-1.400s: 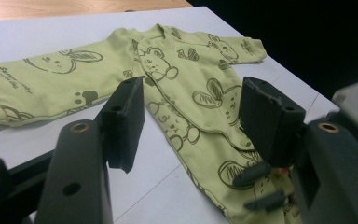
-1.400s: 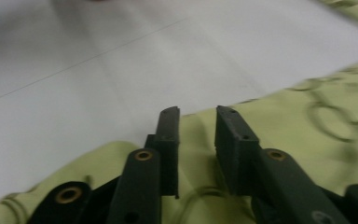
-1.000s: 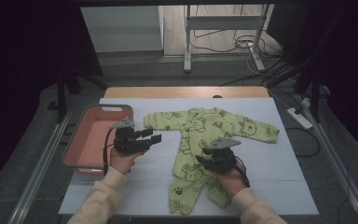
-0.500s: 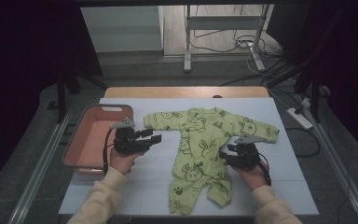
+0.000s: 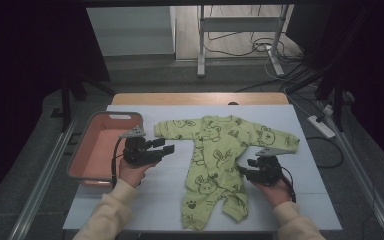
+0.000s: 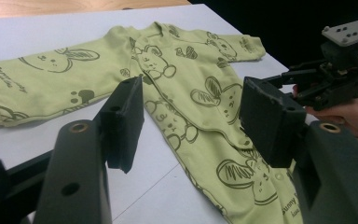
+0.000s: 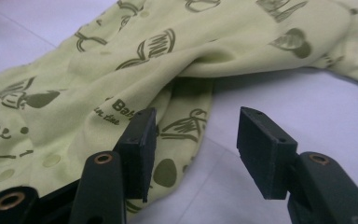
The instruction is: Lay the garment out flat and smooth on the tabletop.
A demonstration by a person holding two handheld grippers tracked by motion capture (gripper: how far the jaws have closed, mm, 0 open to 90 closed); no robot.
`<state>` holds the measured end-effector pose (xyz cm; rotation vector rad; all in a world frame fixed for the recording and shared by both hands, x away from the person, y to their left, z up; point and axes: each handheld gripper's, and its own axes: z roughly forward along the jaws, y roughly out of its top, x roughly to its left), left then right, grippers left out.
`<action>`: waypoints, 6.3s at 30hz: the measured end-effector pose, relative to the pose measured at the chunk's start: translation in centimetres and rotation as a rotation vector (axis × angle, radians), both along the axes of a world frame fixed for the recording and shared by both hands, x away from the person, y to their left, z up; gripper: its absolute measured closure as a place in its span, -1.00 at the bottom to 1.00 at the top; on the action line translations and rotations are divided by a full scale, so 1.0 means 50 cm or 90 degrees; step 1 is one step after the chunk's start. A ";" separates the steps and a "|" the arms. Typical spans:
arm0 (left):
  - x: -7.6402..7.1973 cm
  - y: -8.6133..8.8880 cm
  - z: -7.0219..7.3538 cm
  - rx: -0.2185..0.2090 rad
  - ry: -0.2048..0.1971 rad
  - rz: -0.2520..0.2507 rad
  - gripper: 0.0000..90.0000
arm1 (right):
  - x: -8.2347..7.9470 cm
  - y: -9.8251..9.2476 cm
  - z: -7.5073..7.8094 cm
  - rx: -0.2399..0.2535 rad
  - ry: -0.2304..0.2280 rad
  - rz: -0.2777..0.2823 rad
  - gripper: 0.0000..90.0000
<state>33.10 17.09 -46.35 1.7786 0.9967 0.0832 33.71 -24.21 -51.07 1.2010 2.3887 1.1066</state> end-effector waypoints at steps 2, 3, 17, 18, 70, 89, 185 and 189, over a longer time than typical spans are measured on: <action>0.000 -0.001 -0.001 0.000 0.001 0.000 -0.10 | 0.004 0.010 -0.009 -0.017 0.005 0.004 0.05; 0.000 -0.002 -0.001 0.001 0.001 0.000 -0.10 | 0.007 0.013 -0.013 -0.026 0.008 0.006 0.05; -0.001 -0.001 0.000 0.001 -0.001 -0.001 -0.10 | 0.014 0.013 -0.021 -0.036 0.049 0.027 0.82; -0.001 -0.001 -0.001 0.001 0.000 0.000 -0.10 | 0.014 0.013 -0.020 -0.040 0.047 0.032 0.85; 0.015 -0.008 -0.002 -0.010 0.003 -0.005 -0.10 | -0.118 -0.102 0.021 -0.069 0.024 0.027 0.64; 0.013 -0.008 -0.001 -0.008 0.002 -0.006 -0.10 | -0.117 -0.094 -0.003 -0.070 0.067 -0.012 0.43; 0.014 0.003 -0.002 -0.009 0.000 0.004 -0.11 | -0.049 0.003 0.023 -0.010 0.055 0.109 0.90; 0.015 0.005 -0.002 -0.011 0.000 0.004 -0.11 | -0.059 -0.029 0.046 0.011 0.043 0.081 0.91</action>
